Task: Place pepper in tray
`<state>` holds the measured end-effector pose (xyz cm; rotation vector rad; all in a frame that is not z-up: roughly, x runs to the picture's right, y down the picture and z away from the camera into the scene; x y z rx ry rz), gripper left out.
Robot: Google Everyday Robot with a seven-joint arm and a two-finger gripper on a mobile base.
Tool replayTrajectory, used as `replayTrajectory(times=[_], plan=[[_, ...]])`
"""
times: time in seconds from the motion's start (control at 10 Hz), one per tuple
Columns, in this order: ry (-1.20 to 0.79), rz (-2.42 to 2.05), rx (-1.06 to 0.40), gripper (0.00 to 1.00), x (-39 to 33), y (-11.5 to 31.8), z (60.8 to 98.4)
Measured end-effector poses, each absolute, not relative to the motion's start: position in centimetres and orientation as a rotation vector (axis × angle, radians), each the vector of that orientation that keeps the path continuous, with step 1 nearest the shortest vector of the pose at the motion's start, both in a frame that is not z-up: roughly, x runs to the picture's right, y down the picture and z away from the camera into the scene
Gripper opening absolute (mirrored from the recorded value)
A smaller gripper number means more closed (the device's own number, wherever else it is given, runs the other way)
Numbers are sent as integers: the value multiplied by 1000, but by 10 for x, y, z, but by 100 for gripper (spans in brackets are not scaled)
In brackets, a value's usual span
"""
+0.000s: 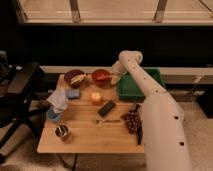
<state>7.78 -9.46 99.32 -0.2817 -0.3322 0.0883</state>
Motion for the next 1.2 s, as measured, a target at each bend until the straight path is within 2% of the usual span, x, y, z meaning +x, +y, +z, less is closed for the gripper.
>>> replayTrajectory(times=[0.3,0.4,0.7,0.9,1.2], plan=[[-340,94,-293,23,79,-91,988],[-343,97,-299,18,79,-90,988],[-356,97,-309,18,76,-88,988],[-371,98,-308,23,74,-89,984],[-385,83,-296,54,71,-93,975]])
